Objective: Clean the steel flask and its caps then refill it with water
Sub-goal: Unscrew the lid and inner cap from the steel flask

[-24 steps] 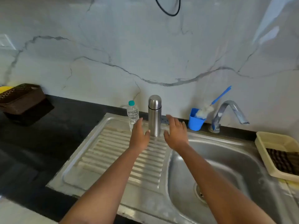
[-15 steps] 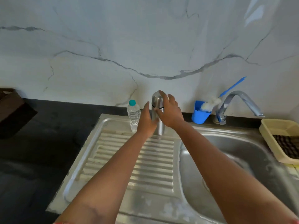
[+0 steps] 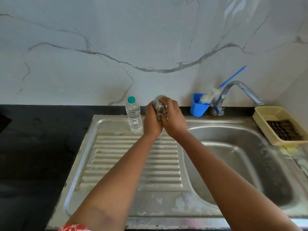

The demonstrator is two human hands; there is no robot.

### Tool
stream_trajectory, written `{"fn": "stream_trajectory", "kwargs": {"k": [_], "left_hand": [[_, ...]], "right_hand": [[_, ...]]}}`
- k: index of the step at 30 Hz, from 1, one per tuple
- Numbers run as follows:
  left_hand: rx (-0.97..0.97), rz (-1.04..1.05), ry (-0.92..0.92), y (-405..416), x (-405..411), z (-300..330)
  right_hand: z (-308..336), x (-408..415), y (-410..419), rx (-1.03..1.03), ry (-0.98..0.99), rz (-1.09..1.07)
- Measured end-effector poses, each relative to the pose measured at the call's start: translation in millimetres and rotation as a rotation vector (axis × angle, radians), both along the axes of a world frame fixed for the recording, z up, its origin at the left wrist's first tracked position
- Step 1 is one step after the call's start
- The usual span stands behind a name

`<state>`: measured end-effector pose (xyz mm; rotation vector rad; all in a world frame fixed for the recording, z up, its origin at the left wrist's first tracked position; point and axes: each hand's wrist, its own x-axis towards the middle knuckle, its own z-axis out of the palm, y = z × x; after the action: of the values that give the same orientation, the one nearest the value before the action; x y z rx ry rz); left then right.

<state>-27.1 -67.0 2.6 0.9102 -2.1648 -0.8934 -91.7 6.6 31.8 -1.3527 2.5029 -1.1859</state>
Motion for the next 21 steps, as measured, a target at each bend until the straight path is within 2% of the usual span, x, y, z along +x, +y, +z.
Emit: {"fn": "stream_trajectory", "kwargs": {"k": [4, 9, 21], "left_hand": [[0.115, -0.045, 0.142, 17.3, 22.0, 8.8], [0.094, -0.139, 0.068, 25.8, 71.1, 32.7], [0.225, -0.226, 0.099, 59.4, 195.6, 49.1]], "right_hand": [[7.8, 12.8, 19.0, -0.008, 0.073, 0.017], [29.2, 36.3, 54.6, -0.034, 0.068, 0.058], [56.5, 124.5, 95.0, 0.065, 0.191, 0.23]]}}
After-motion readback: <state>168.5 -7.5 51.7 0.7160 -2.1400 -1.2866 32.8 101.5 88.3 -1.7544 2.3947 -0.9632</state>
